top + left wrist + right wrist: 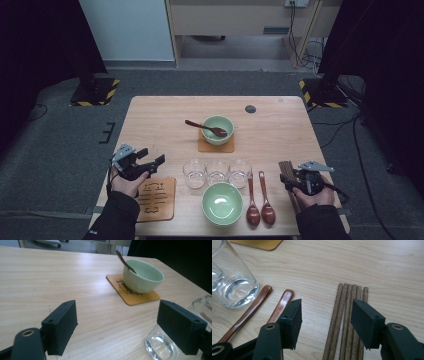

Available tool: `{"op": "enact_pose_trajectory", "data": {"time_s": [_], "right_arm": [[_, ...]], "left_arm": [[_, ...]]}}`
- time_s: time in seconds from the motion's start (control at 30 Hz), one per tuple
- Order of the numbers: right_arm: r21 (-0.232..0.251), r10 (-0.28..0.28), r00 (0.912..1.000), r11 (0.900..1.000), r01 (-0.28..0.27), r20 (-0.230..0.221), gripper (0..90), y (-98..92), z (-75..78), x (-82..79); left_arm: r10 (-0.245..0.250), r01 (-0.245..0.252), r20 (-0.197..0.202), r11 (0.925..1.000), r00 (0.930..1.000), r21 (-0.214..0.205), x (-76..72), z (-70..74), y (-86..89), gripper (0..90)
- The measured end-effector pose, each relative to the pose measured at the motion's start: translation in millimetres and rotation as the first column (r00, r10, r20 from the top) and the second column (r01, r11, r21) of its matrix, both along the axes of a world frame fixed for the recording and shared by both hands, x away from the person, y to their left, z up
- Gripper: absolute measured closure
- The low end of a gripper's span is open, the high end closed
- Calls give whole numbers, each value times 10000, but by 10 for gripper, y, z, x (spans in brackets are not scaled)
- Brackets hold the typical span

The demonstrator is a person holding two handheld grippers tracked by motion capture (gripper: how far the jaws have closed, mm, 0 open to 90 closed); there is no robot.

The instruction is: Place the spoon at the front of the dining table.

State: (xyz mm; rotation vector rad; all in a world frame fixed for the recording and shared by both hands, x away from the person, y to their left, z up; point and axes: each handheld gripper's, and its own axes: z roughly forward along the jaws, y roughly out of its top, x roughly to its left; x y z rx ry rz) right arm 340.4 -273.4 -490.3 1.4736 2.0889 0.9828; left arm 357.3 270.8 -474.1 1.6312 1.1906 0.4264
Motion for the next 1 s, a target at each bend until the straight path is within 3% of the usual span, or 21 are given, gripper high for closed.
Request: {"op": "enact_pose_trajectory", "data": {"time_s": [0.23,0.47,0.83,1.0], "right_arm": [[-10,-28,10000,10000,28,-52,392,-9,20,33],[-21,15,9997,10000,-15,-258,451,-15,11,81],[-549,-154,9926,9985,89,-1207,545,35,33,84],[-910,23,9836,9957,-190,-1806,636,82,30,77]], "left_arm": [[-93,125,-358,9961,9993,877,-149,-50,-25,143],[-21,145,-636,9809,9980,1938,-234,-75,-53,142],[-239,450,-1007,9761,9946,2128,-192,-122,-57,154],[-269,496,-1062,9749,9940,2170,-192,-126,-59,155]]}}
